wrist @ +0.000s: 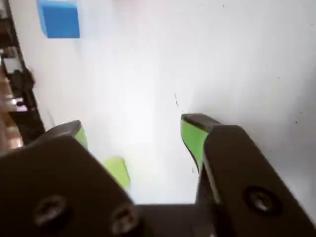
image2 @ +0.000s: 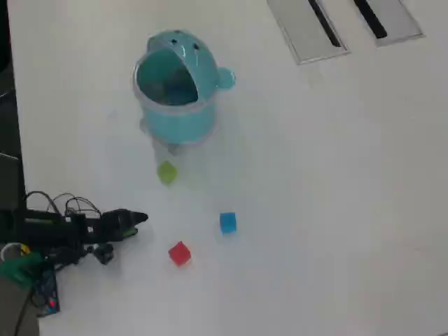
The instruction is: Grasp RGB lego blocks and put them in the bin one by one.
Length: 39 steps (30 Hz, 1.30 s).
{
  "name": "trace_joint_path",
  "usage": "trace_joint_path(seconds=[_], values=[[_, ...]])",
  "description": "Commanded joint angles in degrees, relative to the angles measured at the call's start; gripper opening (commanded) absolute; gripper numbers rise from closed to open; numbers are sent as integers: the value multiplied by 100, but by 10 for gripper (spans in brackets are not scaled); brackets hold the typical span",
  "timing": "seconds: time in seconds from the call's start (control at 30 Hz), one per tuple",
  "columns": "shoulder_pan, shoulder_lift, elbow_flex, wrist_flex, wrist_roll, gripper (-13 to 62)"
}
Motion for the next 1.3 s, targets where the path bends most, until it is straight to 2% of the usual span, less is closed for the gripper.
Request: trace_joint_path(seconds=[0.0,0.37,0.53,0.77,1.13,1.27], values=[[-9,334,422,369,-26,346],[88,334,422,264,-79,346],[62,343,422,-431,-97,345],[396,352,422,-1433,-1020,329],[483,360,422,-2646,-1564,332],[598,369,422,-3155,-2285,333]])
